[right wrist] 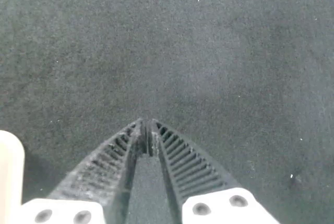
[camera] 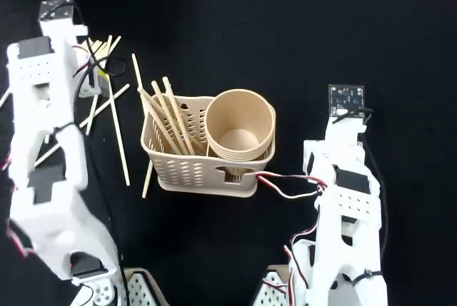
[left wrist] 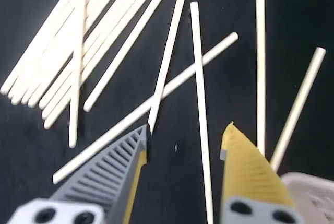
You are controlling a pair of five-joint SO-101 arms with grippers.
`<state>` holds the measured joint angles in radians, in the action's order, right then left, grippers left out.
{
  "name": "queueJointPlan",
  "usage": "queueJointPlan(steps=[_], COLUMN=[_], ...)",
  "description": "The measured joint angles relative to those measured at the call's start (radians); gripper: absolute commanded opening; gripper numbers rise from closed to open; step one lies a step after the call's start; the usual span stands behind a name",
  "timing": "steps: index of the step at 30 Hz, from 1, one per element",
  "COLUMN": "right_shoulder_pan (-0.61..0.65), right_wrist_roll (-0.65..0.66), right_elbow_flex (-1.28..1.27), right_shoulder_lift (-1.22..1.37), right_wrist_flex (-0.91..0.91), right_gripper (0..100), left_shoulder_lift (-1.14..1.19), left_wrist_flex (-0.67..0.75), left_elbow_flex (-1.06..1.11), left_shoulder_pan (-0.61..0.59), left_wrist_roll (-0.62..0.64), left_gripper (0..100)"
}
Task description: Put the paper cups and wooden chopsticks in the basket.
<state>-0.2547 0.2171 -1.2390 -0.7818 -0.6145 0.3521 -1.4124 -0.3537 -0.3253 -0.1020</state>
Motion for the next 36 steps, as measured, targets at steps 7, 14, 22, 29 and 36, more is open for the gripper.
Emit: queueJointPlan(steps=[7,14,22,29,36], right_shoulder_pan=[0.000,0.000,0.000,0.000,0.000], right_wrist_roll=[0.000,0.000,0.000,0.000,0.000], right_elbow_flex=[0.000,0.000,0.000,0.000,0.000], right_shoulder_lift=[0.000,0.000,0.000,0.000,0.000], right_wrist_flex=[0.000,0.000,0.000,0.000,0.000], right_gripper=[2.5,2.5,2.5,2.5,2.5], left_shoulder_lift=[0.367,0.569,0.606,0.620,0.503], left_wrist_flex=[-0.002,-0.008,-0.110,-0.321,-0.344], left_elbow_flex=[-0.264,-0.430,-0.542,-0.749,-0.741], left_shoulder_pan=[0.000,0.011,0.038,0.058,0.058], left_wrist_roll=[-0.006,-0.009,-0.008,-0.006,-0.006], left_gripper=[23,10,3,3,3])
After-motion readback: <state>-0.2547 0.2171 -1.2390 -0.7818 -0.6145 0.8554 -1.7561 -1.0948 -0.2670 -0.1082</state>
